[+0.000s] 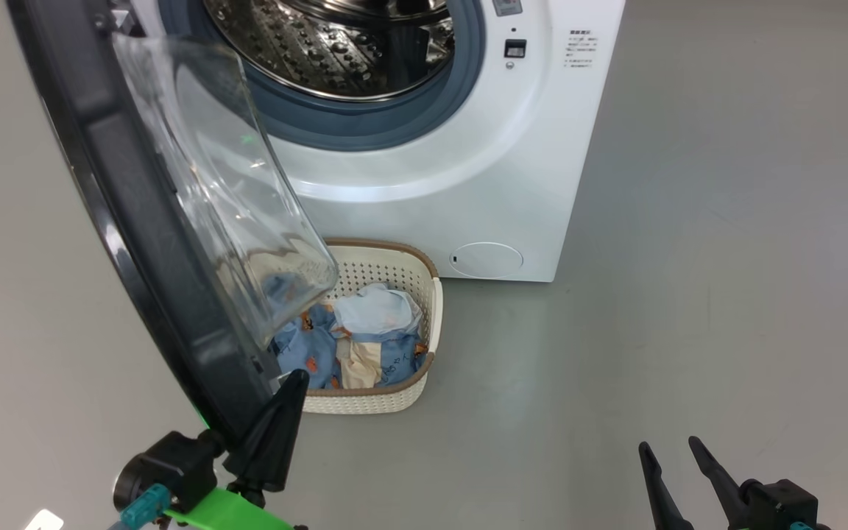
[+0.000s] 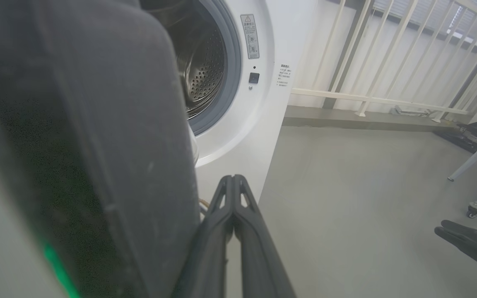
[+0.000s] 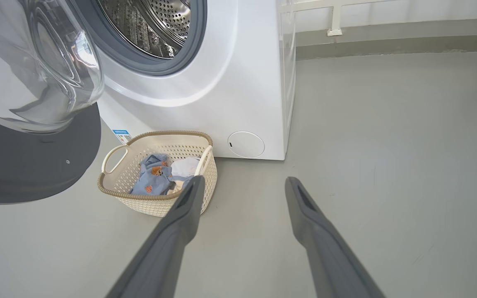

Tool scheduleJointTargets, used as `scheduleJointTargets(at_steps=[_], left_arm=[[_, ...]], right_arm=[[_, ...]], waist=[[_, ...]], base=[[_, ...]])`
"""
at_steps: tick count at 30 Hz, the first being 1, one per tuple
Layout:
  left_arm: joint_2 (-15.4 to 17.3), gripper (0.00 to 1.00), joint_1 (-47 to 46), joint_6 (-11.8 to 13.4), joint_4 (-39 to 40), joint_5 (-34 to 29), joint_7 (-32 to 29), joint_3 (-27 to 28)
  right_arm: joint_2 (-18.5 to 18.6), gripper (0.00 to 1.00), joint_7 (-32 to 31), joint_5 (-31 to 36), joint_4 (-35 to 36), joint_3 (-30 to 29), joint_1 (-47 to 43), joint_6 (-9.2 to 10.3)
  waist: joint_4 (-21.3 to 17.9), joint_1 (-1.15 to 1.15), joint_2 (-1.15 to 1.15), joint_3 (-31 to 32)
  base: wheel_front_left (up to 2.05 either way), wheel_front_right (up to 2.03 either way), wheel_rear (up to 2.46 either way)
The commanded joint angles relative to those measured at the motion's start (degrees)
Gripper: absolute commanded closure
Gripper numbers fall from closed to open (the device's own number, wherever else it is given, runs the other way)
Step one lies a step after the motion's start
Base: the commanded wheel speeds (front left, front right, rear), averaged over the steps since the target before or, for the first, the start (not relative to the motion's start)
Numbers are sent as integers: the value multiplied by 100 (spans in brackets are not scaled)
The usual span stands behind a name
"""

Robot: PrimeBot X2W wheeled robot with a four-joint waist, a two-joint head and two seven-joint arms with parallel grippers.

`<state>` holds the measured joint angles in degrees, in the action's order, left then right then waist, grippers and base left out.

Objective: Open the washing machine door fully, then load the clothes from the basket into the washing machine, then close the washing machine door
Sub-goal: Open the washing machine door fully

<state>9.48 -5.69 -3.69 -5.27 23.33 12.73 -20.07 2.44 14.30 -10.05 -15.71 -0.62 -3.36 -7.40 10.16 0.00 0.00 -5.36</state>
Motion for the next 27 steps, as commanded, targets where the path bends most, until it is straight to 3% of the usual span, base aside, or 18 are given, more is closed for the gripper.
scheduleJointTargets(at_steps=[1, 27], left_arm=[[176, 100, -61, 103, 176, -17, -35, 299], [316, 100, 306, 521, 494, 175, -271, 513]], right_arm=[[43, 0, 70, -39, 92, 169, 164, -9], [43, 0, 70, -81, 21, 210, 111, -9]], waist=[[30, 0, 0, 8], [503, 0, 0, 129]], base=[[0, 0, 0], [0, 0, 0]])
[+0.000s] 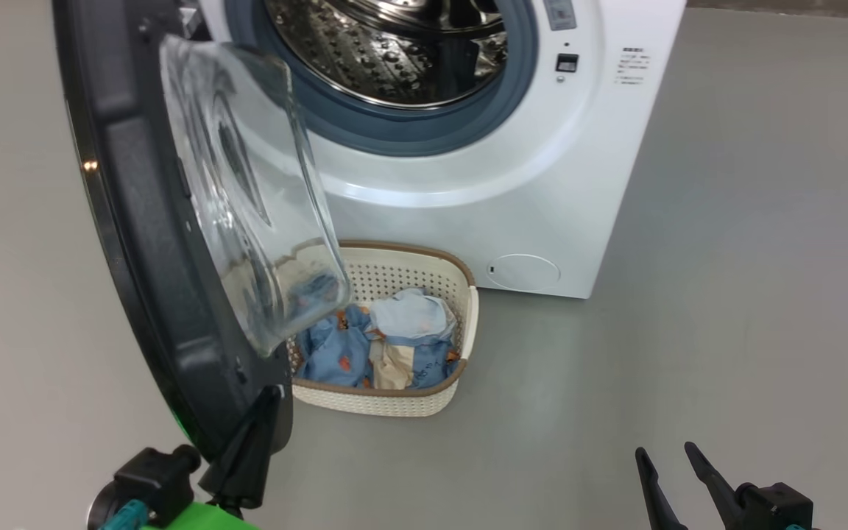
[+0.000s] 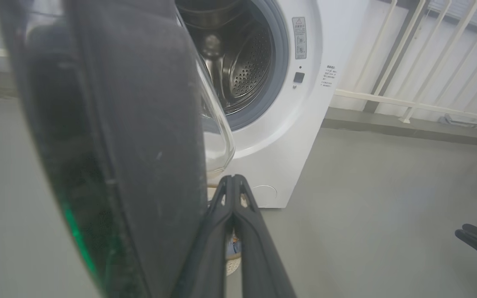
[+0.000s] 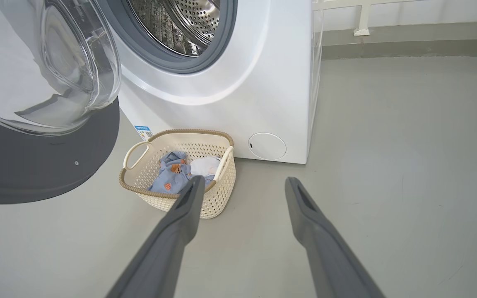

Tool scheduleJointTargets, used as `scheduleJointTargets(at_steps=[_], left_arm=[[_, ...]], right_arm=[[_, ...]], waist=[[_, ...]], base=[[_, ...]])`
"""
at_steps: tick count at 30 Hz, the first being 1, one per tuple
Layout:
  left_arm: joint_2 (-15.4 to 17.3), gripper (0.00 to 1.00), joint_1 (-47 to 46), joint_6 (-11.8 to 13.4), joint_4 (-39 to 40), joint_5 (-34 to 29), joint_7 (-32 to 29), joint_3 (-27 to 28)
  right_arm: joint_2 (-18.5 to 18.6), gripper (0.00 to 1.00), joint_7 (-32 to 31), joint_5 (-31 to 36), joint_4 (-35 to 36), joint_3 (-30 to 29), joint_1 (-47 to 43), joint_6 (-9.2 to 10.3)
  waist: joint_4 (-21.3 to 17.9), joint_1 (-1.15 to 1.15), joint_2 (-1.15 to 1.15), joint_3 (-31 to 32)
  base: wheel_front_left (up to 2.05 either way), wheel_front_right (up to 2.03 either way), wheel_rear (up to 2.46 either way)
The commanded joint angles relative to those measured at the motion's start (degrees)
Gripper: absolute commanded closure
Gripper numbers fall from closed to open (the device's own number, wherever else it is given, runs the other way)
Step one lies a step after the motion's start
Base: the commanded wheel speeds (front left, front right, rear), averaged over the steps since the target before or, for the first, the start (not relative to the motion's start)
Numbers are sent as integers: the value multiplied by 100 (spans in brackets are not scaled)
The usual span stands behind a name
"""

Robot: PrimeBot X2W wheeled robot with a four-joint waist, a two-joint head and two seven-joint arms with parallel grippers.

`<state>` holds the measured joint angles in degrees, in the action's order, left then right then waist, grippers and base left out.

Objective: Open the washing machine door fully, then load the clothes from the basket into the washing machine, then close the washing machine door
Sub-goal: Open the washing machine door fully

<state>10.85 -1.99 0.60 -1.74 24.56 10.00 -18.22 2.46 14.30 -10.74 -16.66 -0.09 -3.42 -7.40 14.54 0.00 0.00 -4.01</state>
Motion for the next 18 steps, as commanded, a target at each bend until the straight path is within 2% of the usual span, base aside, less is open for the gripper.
scheduleJointTargets(at_steps=[1, 18], left_arm=[[192, 100, -55, 101, 139, 62, 4, 346], [367, 100, -20, 307, -32, 248, 89, 737]], right_arm=[[42, 0, 70, -13, 121, 153, 117, -9], [42, 0, 70, -40, 48, 167, 184, -9]], waist=[[103, 0, 0, -11], [479, 0, 0, -8]], base=[[0, 0, 0], [0, 0, 0]])
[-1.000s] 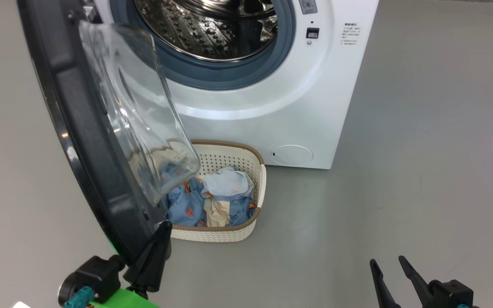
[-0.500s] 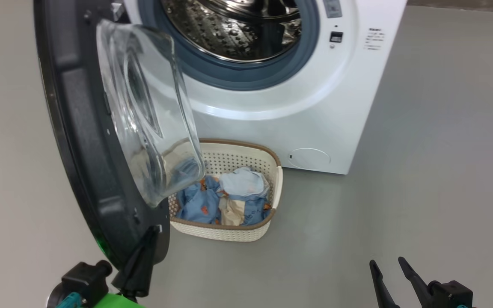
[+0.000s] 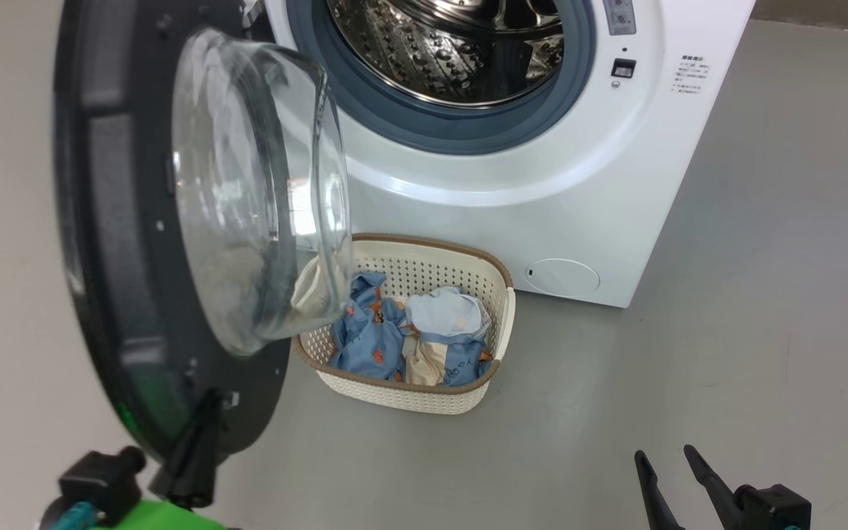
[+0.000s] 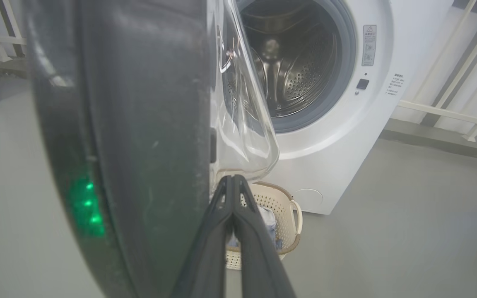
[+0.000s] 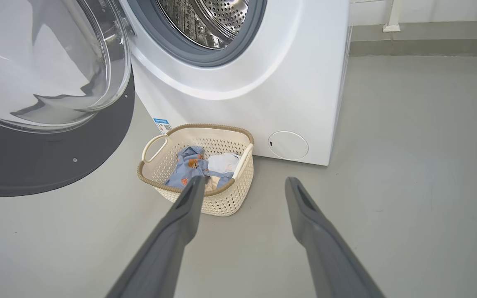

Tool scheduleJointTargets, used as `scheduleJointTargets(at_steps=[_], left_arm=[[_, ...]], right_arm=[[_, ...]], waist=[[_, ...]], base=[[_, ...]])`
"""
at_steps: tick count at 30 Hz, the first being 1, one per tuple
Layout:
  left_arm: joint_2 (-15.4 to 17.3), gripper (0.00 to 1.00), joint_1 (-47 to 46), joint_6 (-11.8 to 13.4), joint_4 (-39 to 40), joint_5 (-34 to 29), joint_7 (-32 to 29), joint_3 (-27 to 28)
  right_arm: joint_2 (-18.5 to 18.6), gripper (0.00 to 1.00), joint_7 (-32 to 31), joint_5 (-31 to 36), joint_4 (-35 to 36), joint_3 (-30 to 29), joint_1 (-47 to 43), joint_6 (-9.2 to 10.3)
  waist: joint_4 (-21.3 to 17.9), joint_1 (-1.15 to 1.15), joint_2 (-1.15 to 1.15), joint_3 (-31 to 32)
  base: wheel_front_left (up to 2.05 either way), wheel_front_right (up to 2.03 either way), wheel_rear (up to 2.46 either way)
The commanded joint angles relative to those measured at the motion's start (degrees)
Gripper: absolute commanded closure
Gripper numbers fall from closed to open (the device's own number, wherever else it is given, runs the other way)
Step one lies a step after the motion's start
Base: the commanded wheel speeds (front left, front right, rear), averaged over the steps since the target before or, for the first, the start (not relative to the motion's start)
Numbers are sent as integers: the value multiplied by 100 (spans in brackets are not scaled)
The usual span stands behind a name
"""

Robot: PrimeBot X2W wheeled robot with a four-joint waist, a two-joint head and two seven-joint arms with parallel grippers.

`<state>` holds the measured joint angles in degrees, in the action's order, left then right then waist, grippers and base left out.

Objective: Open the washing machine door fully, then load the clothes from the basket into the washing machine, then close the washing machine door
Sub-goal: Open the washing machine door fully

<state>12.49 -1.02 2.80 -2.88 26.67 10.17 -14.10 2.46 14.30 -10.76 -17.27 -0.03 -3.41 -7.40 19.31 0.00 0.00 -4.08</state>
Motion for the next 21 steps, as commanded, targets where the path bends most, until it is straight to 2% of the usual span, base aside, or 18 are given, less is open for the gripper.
scheduleJointTargets(at_steps=[1, 16, 21], left_arm=[[216, 100, -119, 103, 66, 66, 83, 375], [538, 100, -304, 373, -557, 458, 230, 1245], [675, 100, -490, 351, -992, 594, 315, 1536]], right_arm=[[42, 0, 70, -37, 107, 160, 187, -9], [42, 0, 70, 19, 90, 147, 224, -9], [42, 0, 70, 108, 93, 139, 292, -9]], waist=[[6, 0, 0, -5], [-11, 0, 0, -92], [-43, 0, 0, -188]], base=[[0, 0, 0], [0, 0, 0], [0, 0, 0]])
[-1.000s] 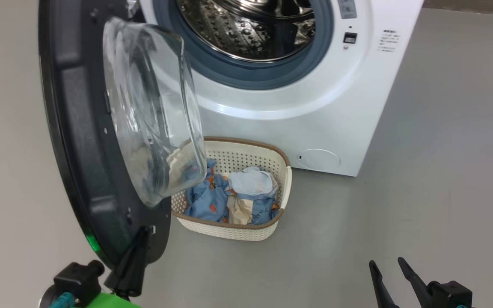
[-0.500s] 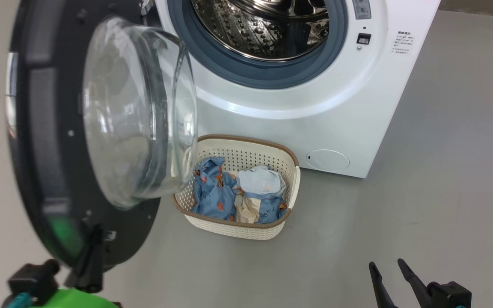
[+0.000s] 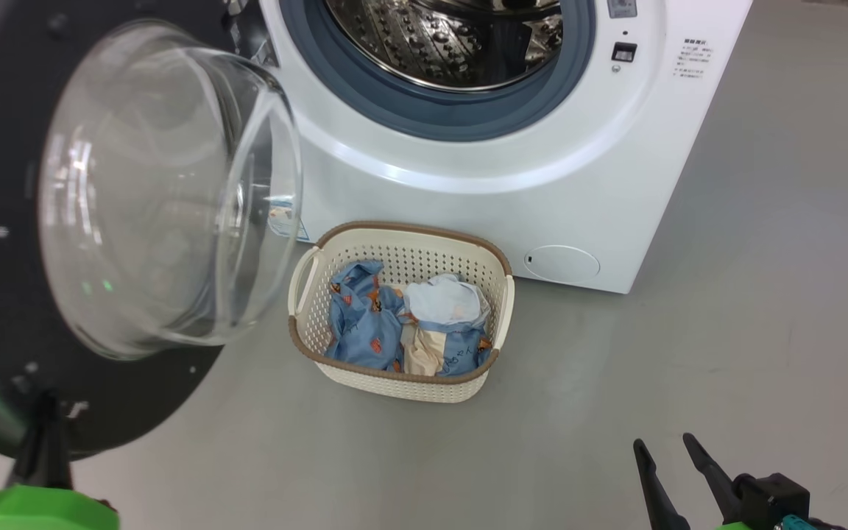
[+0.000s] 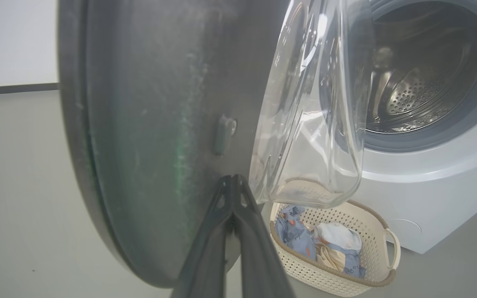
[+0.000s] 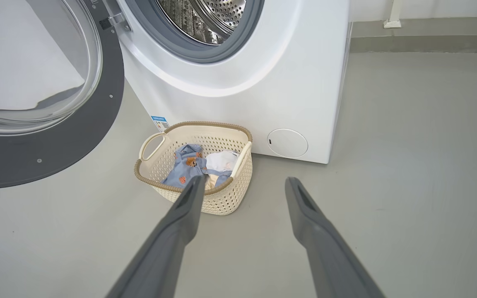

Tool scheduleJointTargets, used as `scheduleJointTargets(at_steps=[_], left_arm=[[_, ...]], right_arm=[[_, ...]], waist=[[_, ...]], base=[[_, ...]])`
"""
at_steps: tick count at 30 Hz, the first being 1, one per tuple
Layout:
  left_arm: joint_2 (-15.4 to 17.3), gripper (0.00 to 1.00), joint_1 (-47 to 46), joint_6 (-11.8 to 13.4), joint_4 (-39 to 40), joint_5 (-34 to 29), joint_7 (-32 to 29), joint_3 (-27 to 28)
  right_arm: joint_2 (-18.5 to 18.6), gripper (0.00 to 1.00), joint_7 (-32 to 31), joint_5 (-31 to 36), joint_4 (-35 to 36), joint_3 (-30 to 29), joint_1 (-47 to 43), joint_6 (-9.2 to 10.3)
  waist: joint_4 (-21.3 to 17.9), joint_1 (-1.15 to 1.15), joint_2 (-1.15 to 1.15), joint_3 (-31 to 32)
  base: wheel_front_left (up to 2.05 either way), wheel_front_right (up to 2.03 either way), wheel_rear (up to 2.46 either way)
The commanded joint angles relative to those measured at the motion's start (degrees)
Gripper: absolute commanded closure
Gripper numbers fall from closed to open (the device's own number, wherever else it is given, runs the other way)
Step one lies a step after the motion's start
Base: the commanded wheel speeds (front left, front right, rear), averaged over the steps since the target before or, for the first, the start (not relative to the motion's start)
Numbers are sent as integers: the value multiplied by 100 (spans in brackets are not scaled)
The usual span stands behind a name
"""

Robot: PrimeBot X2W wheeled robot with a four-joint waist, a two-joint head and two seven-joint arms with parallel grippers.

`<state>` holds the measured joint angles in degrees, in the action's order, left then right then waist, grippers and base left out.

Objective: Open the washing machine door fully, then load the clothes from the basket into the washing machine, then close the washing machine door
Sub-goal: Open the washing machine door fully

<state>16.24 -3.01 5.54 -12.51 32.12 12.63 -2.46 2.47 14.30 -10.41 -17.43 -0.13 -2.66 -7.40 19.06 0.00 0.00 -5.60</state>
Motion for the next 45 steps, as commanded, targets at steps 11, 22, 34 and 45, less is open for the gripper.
scheduleJointTargets(at_steps=[11, 22, 34, 45], left_arm=[[546, 100, -883, -88, -968, 195, 204, 853], [783, 100, -1479, -341, -1889, 102, 235, 1493], [673, 100, -1723, -652, -2300, -407, 236, 2000], [309, 100, -1573, -916, -1839, -912, 237, 2053]], right_arm=[[41, 0, 70, 225, 120, 128, 324, -9], [41, 0, 57, 395, 150, 96, 455, -9], [41, 0, -8, 397, 166, 107, 466, -9], [41, 0, 24, 228, 107, 123, 376, -9]], waist=[[-93, 0, 0, -236], [-174, 0, 0, -470], [-264, 0, 0, -409], [-363, 0, 0, -214]], base=[[0, 0, 0], [0, 0, 0], [0, 0, 0], [0, 0, 0]])
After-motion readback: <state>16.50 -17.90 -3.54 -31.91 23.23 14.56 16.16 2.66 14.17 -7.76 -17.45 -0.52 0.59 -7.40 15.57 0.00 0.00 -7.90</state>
